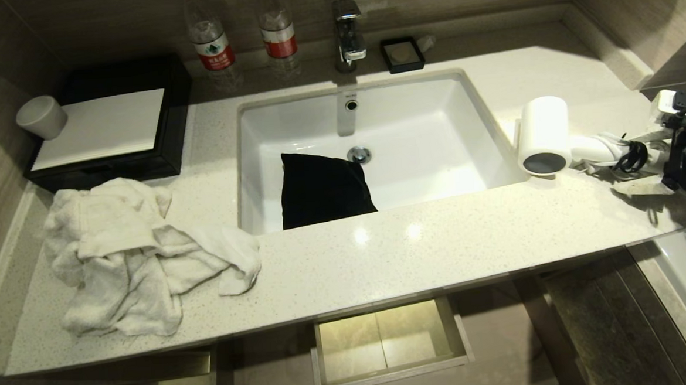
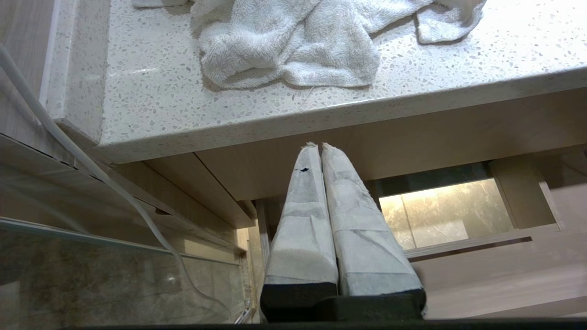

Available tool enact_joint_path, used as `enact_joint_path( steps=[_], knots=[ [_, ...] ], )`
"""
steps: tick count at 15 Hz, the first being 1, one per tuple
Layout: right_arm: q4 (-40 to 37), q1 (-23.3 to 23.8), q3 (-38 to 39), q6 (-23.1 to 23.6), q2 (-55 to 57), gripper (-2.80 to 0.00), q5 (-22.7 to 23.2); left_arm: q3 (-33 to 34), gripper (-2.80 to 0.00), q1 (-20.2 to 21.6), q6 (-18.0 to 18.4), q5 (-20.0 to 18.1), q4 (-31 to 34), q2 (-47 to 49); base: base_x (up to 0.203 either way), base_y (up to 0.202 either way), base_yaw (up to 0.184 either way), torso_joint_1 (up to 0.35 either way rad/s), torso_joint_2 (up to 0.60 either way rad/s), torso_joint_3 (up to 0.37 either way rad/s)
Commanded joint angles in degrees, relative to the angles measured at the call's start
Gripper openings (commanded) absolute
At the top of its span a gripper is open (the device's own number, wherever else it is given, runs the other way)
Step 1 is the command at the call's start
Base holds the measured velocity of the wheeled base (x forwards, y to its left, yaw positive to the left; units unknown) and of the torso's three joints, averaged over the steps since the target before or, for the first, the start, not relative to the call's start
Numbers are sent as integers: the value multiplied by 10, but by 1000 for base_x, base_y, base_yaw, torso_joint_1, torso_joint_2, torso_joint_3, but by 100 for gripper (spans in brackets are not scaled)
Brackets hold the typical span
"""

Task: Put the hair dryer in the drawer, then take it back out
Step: Pick up the hairdryer

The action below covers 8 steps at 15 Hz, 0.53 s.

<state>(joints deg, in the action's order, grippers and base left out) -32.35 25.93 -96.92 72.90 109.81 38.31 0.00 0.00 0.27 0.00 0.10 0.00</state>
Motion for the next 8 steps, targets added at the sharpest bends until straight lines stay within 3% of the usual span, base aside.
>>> enact_joint_path(
  steps=[1, 8],
  knots=[
    [-2, 0, 0, 4, 2, -280, 5, 1, -280, 0, 0, 0, 0, 0, 0, 0, 0, 0, 0, 0],
    [-8, 0, 11, -12, -24, -280, -2, 1, -280, 0, 0, 0, 0, 0, 0, 0, 0, 0, 0, 0]
  ],
)
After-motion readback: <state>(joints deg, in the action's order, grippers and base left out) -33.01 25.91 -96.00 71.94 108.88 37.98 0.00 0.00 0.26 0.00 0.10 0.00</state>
